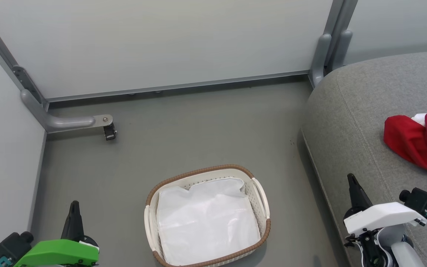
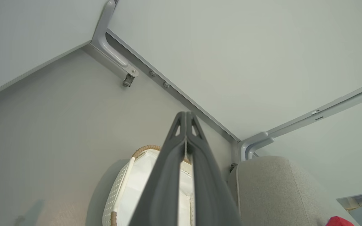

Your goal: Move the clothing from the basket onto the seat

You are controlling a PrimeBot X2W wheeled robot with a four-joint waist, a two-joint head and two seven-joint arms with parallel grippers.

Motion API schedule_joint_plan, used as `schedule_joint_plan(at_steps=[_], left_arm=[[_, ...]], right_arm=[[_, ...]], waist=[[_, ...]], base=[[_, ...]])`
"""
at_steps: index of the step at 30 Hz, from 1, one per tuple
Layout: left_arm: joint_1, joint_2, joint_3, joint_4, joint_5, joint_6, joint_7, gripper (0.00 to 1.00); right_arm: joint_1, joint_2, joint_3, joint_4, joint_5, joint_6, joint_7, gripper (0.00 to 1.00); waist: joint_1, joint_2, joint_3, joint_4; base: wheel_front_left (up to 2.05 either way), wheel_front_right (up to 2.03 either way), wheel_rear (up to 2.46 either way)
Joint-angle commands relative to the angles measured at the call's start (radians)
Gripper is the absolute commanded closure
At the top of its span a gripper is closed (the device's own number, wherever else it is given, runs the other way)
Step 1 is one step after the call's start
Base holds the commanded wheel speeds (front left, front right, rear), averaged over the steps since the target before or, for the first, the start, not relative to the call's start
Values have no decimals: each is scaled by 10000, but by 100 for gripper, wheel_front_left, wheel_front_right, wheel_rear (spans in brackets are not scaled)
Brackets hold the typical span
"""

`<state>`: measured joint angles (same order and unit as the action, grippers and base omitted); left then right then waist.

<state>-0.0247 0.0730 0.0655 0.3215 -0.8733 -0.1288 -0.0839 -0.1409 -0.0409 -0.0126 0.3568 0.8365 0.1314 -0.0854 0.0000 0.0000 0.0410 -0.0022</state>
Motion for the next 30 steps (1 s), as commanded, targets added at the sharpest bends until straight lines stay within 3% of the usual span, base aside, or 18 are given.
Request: schedule_joint_plan(at_steps=[1,30], left_arm=[[-285,5,68,-160,-335,-13,66,100],[-572,-91,260,-444,-3400,-21,910,100]], right_arm=[[-28,-61,-71,-187,356,-5,80,100],[147,-87,-492,-611,3570,-7,921,100]], waist=[[0,0,-7,1],[0,0,-136,8]], base=[[0,0,0],[0,0,0]])
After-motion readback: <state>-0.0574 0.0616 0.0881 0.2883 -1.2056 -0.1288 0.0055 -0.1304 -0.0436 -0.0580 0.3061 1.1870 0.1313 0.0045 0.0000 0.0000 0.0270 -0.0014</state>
